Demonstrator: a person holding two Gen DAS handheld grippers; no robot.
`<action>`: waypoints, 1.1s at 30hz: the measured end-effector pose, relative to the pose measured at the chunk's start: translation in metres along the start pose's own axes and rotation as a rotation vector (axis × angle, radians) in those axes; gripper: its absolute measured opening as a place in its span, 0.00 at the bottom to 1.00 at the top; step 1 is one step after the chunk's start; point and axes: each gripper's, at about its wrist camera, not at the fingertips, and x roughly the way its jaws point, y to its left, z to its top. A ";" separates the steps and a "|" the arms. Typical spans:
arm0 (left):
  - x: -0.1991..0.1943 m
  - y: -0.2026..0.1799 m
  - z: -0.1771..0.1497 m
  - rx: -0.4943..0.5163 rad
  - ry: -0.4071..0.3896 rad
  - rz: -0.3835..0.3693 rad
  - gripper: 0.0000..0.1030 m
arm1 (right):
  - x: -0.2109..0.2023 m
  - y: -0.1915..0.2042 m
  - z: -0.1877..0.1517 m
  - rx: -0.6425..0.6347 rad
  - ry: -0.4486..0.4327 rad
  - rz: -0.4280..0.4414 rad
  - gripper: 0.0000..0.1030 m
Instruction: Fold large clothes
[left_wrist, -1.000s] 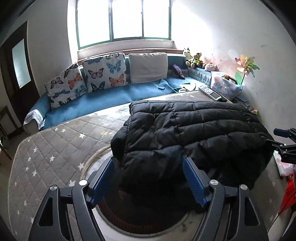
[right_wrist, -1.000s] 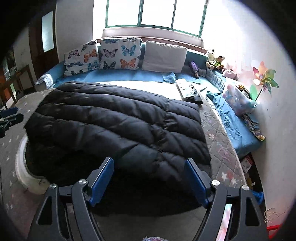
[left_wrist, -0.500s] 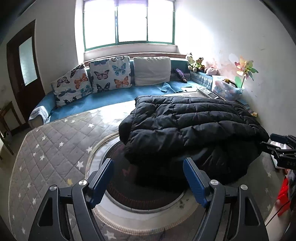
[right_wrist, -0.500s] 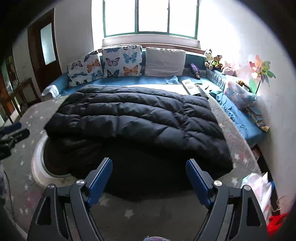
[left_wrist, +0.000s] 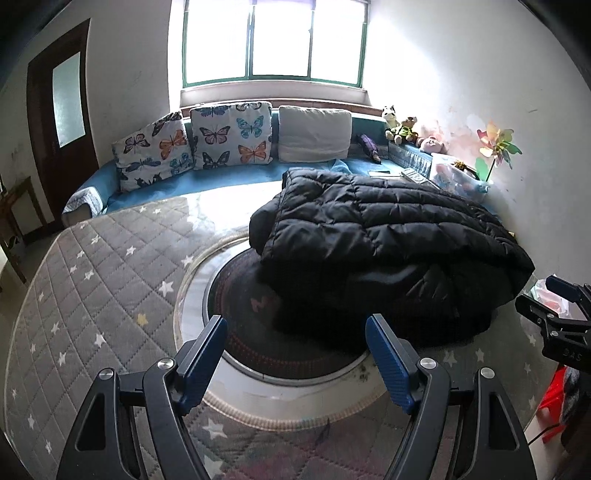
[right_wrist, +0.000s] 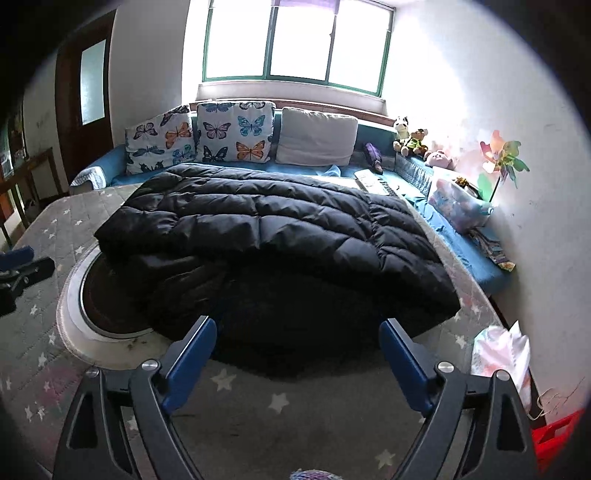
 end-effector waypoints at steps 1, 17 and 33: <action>0.001 0.000 -0.002 0.002 0.001 0.003 0.80 | 0.000 0.001 0.000 -0.001 0.002 -0.001 0.95; 0.008 -0.007 -0.013 0.026 0.022 0.007 0.80 | -0.001 0.002 -0.010 0.044 0.011 0.019 0.96; 0.018 -0.016 -0.017 0.053 0.038 0.003 0.80 | 0.001 -0.003 -0.012 0.077 0.015 0.027 0.96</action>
